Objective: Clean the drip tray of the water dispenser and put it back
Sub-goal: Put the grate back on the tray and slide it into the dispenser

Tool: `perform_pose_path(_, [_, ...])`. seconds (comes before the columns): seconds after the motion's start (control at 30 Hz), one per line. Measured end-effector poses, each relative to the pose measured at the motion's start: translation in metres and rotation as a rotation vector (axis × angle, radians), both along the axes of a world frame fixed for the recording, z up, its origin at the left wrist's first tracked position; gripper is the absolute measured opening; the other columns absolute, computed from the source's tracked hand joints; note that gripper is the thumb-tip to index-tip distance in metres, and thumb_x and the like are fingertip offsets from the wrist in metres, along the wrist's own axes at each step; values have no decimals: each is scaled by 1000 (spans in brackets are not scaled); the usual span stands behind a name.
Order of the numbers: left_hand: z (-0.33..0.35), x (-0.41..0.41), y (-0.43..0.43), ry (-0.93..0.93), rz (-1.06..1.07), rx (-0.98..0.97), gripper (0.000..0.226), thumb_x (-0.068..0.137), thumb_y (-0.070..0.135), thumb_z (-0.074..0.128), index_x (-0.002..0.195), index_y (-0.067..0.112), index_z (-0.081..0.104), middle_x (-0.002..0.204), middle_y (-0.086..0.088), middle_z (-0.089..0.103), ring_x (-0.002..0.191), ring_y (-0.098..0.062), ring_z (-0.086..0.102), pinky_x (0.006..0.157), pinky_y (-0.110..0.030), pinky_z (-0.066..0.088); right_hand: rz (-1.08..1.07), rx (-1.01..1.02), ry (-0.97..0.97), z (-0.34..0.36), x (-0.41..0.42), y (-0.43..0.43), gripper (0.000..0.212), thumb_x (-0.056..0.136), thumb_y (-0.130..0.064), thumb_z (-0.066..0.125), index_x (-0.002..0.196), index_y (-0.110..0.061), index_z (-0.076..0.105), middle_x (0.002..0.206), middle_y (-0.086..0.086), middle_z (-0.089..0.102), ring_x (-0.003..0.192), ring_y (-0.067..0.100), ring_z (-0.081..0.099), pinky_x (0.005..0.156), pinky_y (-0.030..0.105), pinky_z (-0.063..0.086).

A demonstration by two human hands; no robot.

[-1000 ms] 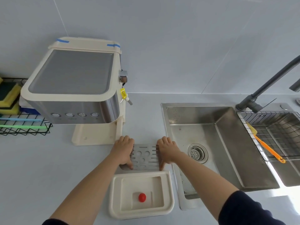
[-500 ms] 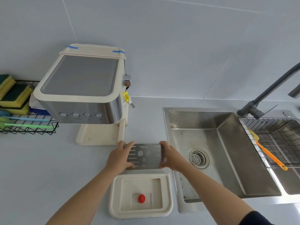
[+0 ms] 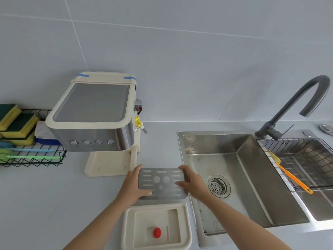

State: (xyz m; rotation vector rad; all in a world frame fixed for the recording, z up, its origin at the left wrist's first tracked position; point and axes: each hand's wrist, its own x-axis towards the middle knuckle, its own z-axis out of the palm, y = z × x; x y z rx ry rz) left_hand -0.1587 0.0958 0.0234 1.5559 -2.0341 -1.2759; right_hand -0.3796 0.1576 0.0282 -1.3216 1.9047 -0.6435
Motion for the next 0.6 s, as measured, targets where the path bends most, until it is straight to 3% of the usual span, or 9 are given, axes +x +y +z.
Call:
perform_pose_path(0.1, [8,3,5,52,34,-8,80,70,20,76,136,18,32,126,-5,45,112,-22,48,90,-38,47,-10,5,-8,6,2,10,48,79,-16,68,121,-20,45,65,-11,46,57,1,44,49,4,39])
perform_pose_path(0.2, [12,10,13,56,42,-41,58,80,22,67,131,17,40,119,-4,56,101,-17,53,87,-23,40,-41,12,-34,11,6,23,50,78,-16,69,121,-20,42,63,-10,45,55,1,44,46,5,38])
perform_pose_path(0.37, [7,24,35,-29,51,-61,44,86,22,58,128,16,44,73,7,50,68,-7,50,58,-10,38,-68,60,-35,6,18,55,51,75,-17,73,116,-17,44,59,-7,43,52,2,41,46,5,38])
perform_pose_path(0.6, [-12,44,63,-156,-4,-39,24,81,28,64,96,18,48,67,10,48,63,-8,49,52,-11,36,-8,138,29,-8,34,83,46,73,-24,74,110,-22,47,60,-12,46,51,0,43,45,7,39])
